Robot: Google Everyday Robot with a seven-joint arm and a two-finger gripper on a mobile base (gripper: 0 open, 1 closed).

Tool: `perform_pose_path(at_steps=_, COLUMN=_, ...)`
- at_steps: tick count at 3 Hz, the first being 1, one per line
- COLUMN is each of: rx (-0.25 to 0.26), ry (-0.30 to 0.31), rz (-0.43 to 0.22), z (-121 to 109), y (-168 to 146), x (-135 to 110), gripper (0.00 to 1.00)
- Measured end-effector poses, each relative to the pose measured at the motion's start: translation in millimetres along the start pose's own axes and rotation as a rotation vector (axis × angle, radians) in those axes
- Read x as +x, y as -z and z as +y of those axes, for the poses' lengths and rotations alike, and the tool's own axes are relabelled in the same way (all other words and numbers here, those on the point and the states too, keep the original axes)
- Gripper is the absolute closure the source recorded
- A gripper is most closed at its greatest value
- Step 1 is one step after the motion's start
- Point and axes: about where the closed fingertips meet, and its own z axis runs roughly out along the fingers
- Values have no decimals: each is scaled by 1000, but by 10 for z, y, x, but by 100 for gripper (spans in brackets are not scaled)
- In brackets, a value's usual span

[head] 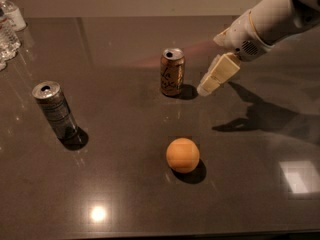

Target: Knock orange can over

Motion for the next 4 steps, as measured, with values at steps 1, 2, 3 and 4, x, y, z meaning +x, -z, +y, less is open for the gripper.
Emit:
perform_pose_path(at_steps=1, rx=-22, ry=-20, rz=-43, z=-24, y=-207, x=-122, gripper=0)
perform_pose_path(at_steps=2, rx=-49, ry=-37, rz=-82, z=-18, y=-374, x=-246, gripper=0)
perform_pose_path(at_steps=3, rx=-72, ry=-48, rz=-119, z=-15, y=-514, x=-357, gripper=0)
perform_pose_path(at_steps=4, rx=-84, ry=-54, rz=-146, z=-15, y=-641, x=-424, gripper=0)
